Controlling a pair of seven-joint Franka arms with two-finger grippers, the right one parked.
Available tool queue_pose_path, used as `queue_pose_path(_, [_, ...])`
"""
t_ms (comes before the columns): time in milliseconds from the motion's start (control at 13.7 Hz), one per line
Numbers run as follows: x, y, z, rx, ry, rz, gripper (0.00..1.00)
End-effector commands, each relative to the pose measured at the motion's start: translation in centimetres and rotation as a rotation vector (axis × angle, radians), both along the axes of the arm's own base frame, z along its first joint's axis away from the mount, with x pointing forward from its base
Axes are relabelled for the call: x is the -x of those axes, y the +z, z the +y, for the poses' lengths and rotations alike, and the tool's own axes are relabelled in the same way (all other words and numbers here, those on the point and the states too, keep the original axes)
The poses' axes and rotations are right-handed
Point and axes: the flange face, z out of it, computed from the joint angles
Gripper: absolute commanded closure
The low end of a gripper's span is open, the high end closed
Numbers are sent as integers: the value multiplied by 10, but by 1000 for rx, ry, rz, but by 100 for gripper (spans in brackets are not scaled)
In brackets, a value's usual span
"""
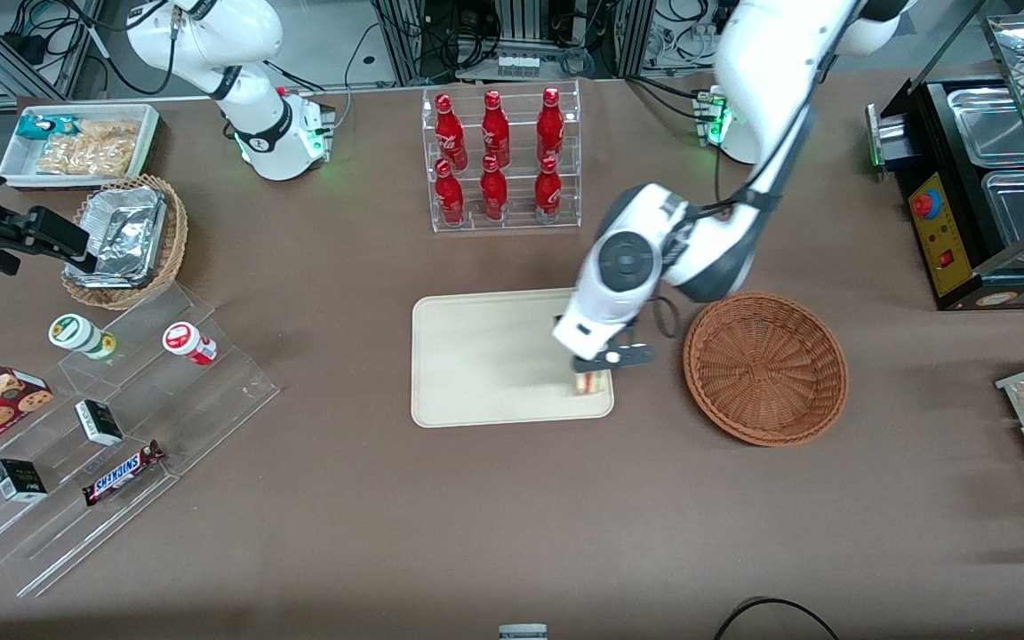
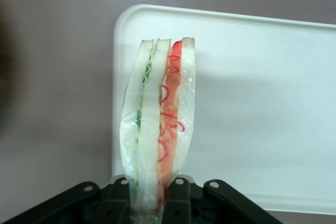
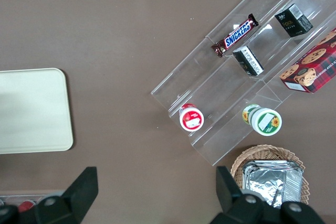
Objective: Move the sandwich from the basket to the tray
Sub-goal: 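Lift the sandwich with the left gripper and carry it over the cream tray, then lower the sandwich onto the tray and open the left gripper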
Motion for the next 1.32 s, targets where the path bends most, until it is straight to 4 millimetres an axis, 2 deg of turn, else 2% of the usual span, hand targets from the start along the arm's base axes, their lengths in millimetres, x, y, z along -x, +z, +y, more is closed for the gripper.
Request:
queue_pose_path(0, [-2,-8,-52,7,47,-19,100])
queue_pose_path(146, [8,-13,-82,4,59,-35,100])
queue_pose_path(293, [17,-23,-102,-38,80,-80,100])
queue_pose_path(512, [14,-38,-109,-72,106,-111,100])
queue_pose_path(659, [29,-41,-127,-66,76,-114,100])
queue_pose_path(732, [29,-49,-128,-69,76,-108,100])
queue_pose_path(1024, [28,-53,-133,-53,67,-113,100])
queue_pose_path(1098, [27,-52,-133,-46,67,-116,95])
queue_pose_path(1171, [26,-53,-132,-46,68,-114,69])
queue_pose_path(1244, [26,-53,-132,-48,61,-117,12])
